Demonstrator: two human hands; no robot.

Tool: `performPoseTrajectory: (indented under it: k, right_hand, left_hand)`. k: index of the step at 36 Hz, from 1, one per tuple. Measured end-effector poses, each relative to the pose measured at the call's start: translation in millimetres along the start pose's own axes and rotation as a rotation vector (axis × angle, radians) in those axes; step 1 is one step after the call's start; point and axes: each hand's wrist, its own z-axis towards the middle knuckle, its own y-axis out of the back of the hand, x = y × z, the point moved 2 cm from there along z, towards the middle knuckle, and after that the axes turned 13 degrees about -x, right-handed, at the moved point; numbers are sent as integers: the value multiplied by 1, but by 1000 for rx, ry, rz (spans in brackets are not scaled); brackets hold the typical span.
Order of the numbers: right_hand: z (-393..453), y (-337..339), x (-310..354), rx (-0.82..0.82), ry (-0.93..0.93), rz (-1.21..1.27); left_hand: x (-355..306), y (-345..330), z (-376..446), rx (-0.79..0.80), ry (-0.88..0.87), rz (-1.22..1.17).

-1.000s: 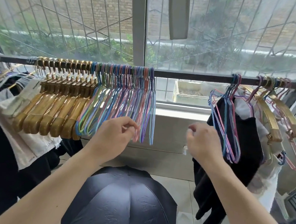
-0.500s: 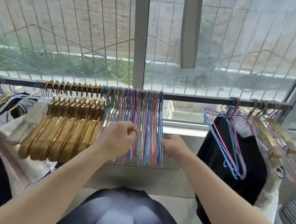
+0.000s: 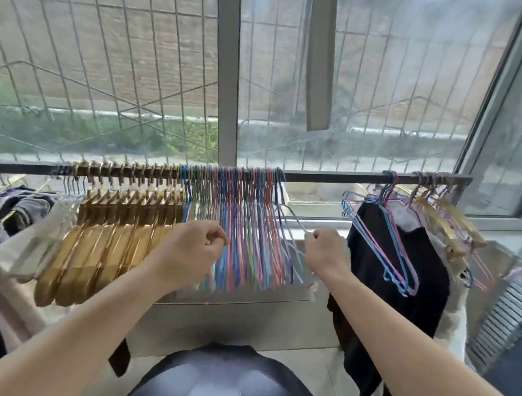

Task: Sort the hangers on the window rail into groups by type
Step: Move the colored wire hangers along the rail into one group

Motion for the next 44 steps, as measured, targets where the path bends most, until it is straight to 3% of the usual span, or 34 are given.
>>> performPoseTrajectory:
  k: [5, 12, 17, 21, 27, 34, 38, 44]
  right_hand:
    - [32, 15, 11, -71, -8, -32]
    - [91, 24, 27, -23, -65, -152]
    - [74, 21, -28, 39, -67, -304]
    - [28, 14, -88, 57, -175, -247]
    - [-80, 3, -165, 338, -330, -117]
    - [-187, 5, -193, 698, -608, 93]
    - [-210, 15, -194, 951, -652, 307]
    - [-191, 28, -203, 989, -658, 437]
  left_hand:
    - [-4, 6, -10, 2, -11, -50]
    - [-2, 10, -22, -6, -24, -53]
    - [13, 9, -42, -9, 48, -93]
    - [24, -8, -68, 34, 136, -108]
    - [84, -86, -140, 270, 467, -253]
    - [156, -199, -244, 596, 698, 103]
    - [177, -193, -266, 473, 714, 222]
    - [222, -146, -260, 547, 725, 162]
